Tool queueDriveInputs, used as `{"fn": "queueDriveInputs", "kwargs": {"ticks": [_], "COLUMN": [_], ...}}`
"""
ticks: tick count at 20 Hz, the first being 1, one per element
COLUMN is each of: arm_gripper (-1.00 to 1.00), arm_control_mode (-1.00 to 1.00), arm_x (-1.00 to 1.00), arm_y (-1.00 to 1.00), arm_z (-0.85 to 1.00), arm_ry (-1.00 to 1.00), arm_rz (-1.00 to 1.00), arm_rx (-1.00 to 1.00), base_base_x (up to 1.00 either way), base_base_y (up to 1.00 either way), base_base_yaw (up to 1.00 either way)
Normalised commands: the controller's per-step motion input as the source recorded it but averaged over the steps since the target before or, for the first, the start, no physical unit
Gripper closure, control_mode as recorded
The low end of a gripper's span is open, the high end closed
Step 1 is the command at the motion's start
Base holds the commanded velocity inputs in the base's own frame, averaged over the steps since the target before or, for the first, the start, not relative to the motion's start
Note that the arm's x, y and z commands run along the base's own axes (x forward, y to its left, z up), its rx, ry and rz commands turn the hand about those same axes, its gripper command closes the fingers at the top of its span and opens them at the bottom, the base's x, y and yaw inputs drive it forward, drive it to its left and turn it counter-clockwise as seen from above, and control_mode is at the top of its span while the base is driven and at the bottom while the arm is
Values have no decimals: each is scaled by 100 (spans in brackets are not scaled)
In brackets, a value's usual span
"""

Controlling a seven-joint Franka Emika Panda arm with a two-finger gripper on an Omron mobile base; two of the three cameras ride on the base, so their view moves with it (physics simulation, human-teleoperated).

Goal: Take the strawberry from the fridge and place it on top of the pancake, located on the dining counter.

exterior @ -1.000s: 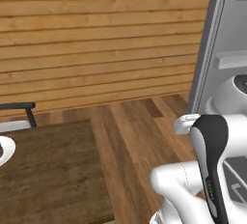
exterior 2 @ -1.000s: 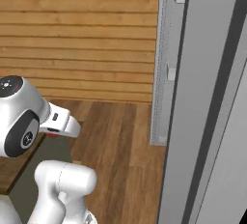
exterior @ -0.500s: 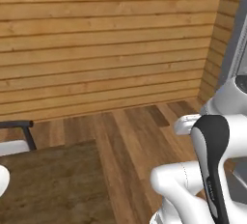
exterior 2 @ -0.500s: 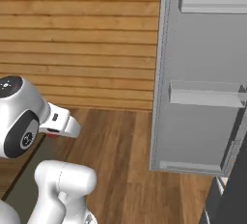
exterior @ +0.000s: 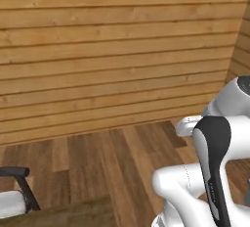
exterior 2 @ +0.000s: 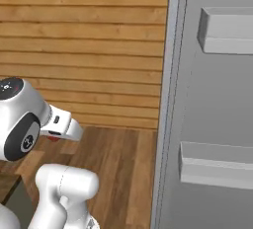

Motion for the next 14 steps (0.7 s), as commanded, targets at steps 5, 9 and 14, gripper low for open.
{"fn": "queueDriveInputs", "kwargs": {"ticks": [5,9,14], "arm_gripper": [100,100,100], "arm_control_mode": [100,100,100], "arm_x": [0,0,0], "arm_y": [0,0,0], "arm_z": [0,0,0], "arm_ry": [0,0,0], "arm_rz": [0,0,0], "arm_rx": [0,0,0], "base_base_x": [100,100,100], "base_base_y": [24,26,23], "base_base_yaw": [0,0,0]}}
